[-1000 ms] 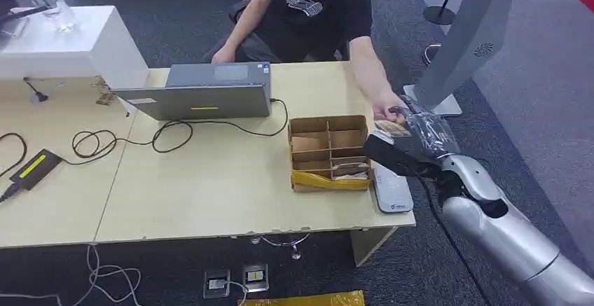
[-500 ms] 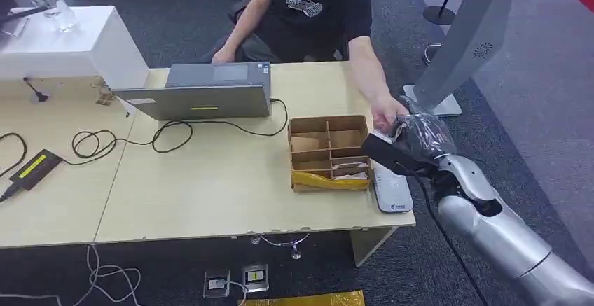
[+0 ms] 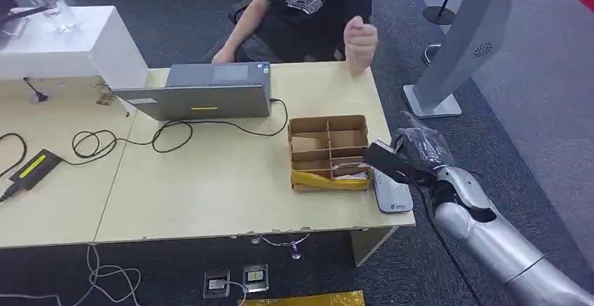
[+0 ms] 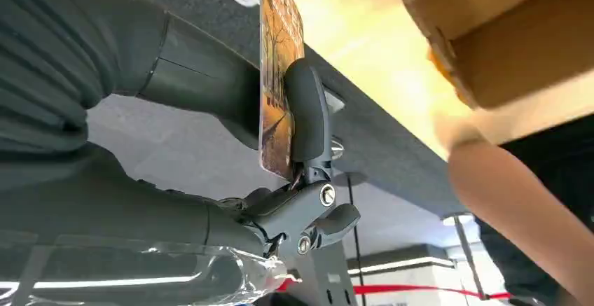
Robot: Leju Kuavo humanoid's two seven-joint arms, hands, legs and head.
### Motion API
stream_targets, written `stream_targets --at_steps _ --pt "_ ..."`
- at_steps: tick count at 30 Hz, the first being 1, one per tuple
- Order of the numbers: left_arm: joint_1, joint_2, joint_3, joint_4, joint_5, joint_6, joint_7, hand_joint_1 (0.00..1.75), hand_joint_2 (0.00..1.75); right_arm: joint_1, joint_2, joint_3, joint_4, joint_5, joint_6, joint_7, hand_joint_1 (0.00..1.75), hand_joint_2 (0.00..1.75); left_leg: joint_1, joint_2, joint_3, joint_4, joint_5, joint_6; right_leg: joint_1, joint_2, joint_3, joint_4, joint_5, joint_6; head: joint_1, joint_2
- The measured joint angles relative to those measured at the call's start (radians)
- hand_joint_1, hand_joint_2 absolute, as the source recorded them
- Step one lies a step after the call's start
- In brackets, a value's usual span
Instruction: Pass the card to the sensor for recognition and then transmit it.
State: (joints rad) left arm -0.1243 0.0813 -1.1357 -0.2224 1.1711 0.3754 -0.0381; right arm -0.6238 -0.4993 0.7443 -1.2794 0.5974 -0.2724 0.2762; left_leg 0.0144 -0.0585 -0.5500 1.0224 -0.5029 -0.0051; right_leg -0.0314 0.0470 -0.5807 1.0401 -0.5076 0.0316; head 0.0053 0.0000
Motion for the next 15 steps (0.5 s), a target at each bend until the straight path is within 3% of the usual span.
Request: stream_targets --at_steps 6,15 --pt "0.0 -0.002 -0.001 0.0 0.0 0.003 0.0 0.0 0.0 0.021 0.006 -0.001 0.073 -0.034 -0.041 -0.018 1.75 1.75 0.0 0.001 0.0 0.0 0.0 0.0 0.0 0.0 0.0 0.0 0.0 0.0 0.0 0.0" --pt "0.001 -0.002 -0.008 0.0 0.0 0.006 0.001 0.0 0.0 0.049 -0.004 -0.005 0.109 -0.057 -0.048 -0.013 1.75 1.75 0.0 0.002 0.0 0.0 0.0 0.0 0.0 0.001 -0.001 0.0 0.0 0.0 0.0 0.0"
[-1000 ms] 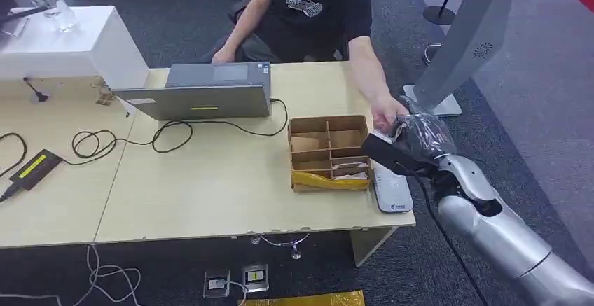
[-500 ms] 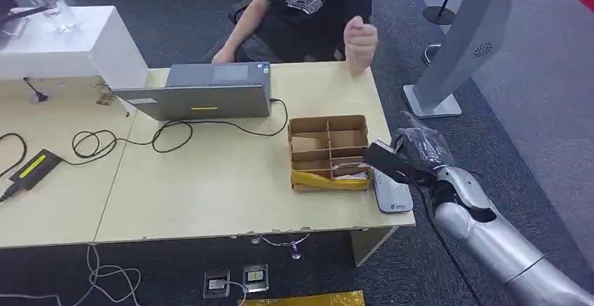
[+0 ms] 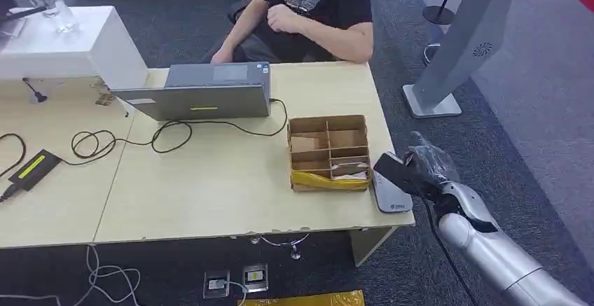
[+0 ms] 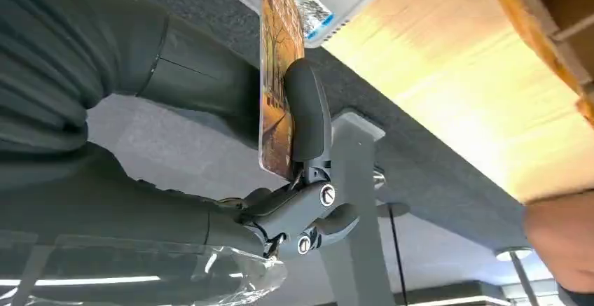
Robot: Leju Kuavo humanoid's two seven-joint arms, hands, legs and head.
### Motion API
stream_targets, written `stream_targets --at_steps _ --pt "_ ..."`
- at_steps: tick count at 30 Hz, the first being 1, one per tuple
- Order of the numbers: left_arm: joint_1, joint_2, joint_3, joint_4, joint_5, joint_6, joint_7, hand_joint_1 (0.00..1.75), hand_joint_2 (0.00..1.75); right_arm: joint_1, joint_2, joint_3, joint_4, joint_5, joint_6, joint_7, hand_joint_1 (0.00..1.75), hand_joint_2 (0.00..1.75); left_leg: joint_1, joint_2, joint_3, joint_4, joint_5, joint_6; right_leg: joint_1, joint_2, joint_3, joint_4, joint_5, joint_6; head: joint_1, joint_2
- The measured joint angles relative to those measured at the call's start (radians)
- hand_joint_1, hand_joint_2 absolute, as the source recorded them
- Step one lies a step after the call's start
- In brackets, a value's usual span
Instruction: Pass the card to the sensor for recognition and then transmit it.
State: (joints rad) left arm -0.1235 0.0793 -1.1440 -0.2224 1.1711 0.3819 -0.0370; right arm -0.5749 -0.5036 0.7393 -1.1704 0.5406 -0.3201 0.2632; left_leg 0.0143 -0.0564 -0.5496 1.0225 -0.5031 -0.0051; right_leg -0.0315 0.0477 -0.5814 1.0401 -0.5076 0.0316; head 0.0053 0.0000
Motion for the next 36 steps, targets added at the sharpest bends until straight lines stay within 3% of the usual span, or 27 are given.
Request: stream_targets --at_steps 36 --pt "-0.003 0.0 -0.016 0.0 -0.031 -0.003 0.0 0.0 0.0 0.022 0.013 0.004 0.043 0.042 0.009 0.027 1.75 1.75 0.0 0.002 0.001 0.0 0.0 0.0 0.0 0.002 0.0 0.0 0.0 0.0 0.0 0.0"
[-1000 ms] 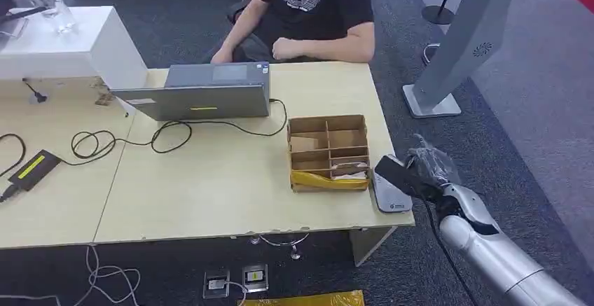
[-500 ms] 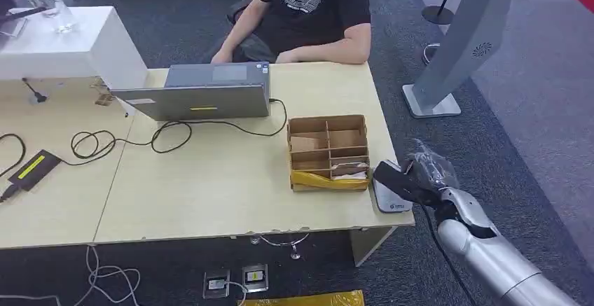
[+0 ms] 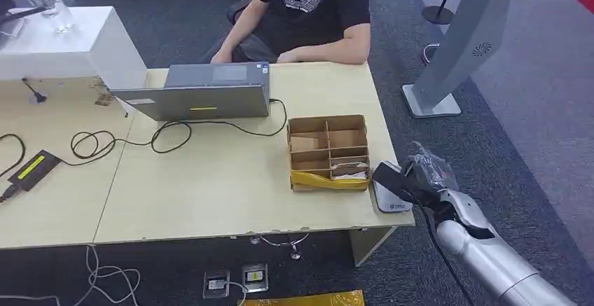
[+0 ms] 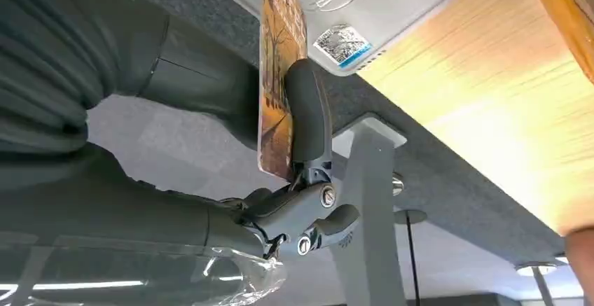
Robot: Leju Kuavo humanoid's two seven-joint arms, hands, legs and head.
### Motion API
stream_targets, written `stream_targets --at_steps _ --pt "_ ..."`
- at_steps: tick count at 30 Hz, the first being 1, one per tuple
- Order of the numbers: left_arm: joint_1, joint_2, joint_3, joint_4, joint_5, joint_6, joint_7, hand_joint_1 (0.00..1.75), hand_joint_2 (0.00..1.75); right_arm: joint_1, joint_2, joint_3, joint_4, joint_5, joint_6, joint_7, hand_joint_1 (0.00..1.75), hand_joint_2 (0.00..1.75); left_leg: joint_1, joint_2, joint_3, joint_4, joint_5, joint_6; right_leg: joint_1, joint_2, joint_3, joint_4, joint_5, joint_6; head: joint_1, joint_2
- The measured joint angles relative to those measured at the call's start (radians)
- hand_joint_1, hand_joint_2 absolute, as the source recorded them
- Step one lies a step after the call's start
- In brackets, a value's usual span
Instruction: Pass the card to the sensor for recognition and then transmit it.
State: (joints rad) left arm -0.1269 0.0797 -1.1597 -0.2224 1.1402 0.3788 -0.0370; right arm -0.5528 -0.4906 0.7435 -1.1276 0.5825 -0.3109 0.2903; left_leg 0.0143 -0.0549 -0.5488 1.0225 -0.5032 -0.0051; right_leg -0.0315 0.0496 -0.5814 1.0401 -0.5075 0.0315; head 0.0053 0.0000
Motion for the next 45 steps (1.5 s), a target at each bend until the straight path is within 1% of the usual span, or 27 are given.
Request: stream_targets --at_steps 7,14,29,37,45 --pt "0.0 0.002 -0.004 0.0 -0.002 0.0 0.0 0.0 0.0 0.001 0.0 0.0 0.003 -0.001 -0.001 0.003 1.75 1.75 0.0 0.001 0.001 0.0 0.0 0.0 0.0 0.0 0.0 0.0 0.0 0.0 0.0 0.0" --pt "0.0 0.004 -0.012 0.0 -0.003 0.007 0.0 0.0 0.0 0.005 -0.008 0.0 0.003 -0.013 -0.001 0.03 1.75 1.75 0.0 0.001 0.001 0.0 0.0 0.0 0.0 0.001 0.001 0.0 0.0 0.0 0.0 0.0" --pt "0.001 0.004 -0.024 0.0 -0.01 0.006 0.0 0.0 0.0 0.016 -0.007 0.0 -0.001 -0.019 -0.022 0.024 1.75 1.75 0.0 0.002 0.002 0.0 0.0 0.0 0.0 0.002 0.002 0.0 0.001 0.0 0.0 0.0" --pt "-0.002 0.004 -0.026 0.0 -0.021 -0.003 0.0 0.0 0.0 0.01 -0.025 -0.003 -0.129 -0.015 -0.003 0.063 1.75 1.75 0.0 0.002 0.002 0.0 0.0 0.0 0.0 0.002 0.001 0.0 0.001 0.0 0.0 0.0" --pt "-0.011 0.003 -0.028 0.0 -0.035 -0.016 0.007 0.0 0.0 -0.014 -0.031 -0.025 -0.267 -0.047 0.012 0.058 1.75 1.75 0.0 0.002 0.002 0.0 0.0 0.0 0.0 0.003 0.001 0.0 0.001 0.0 0.0 0.0"
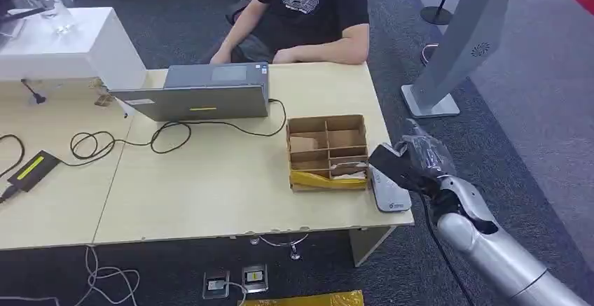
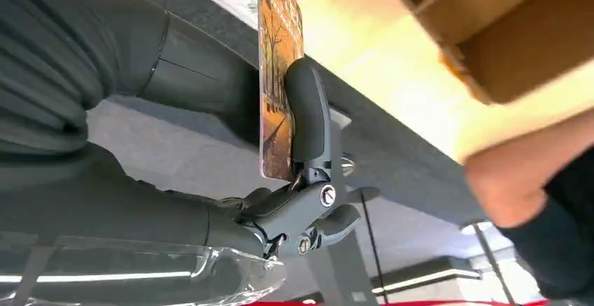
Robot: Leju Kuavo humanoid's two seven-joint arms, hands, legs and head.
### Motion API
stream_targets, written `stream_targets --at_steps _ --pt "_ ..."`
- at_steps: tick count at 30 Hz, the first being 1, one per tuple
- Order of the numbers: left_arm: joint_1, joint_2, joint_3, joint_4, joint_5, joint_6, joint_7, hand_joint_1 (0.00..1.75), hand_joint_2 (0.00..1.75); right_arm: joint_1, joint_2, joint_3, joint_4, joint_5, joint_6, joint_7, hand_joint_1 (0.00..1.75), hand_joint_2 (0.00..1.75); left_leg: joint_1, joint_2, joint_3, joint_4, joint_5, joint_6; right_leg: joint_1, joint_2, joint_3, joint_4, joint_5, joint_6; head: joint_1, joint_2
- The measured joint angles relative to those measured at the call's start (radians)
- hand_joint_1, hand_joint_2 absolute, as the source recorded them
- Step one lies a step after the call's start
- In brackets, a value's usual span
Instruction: Pass the card to the sensor for recognition and then transmit it.
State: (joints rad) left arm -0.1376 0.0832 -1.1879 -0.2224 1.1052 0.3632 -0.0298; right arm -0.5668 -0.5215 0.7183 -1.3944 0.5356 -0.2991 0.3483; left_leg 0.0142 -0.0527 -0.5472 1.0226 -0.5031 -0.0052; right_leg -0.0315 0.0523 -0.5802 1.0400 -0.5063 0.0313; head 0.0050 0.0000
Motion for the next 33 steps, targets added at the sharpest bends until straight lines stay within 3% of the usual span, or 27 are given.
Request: stream_targets --at_steps 10,25,33 --pt "-0.012 0.0 -0.013 0.0 -0.012 -0.006 0.012 0.0 0.0 -0.071 0.016 0.008 -0.077 0.019 0.015 -0.003 1.75 1.75 0.0 0.0 -0.001 0.0 0.0 0.0 0.0 0.0 0.0 0.0 0.0 0.0 0.0 0.0" --pt "-0.028 -0.012 -0.021 0.0 -0.021 -0.01 0.033 0.0 0.0 -0.157 0.166 0.071 -0.009 0.004 -0.001 -0.094 1.75 1.75 0.0 -0.001 -0.002 0.0 0.0 0.0 0.0 0.0 0.0 0.0 0.0 0.0 0.0 0.0" --pt "-0.027 -0.015 -0.021 0.0 -0.017 -0.01 0.044 0.0 0.0 -0.157 0.209 0.104 0.055 0.001 -0.01 -0.103 1.75 1.75 0.0 -0.001 -0.002 0.0 0.0 0.0 0.0 0.0 -0.001 0.0 0.0 0.0 0.0 0.0"
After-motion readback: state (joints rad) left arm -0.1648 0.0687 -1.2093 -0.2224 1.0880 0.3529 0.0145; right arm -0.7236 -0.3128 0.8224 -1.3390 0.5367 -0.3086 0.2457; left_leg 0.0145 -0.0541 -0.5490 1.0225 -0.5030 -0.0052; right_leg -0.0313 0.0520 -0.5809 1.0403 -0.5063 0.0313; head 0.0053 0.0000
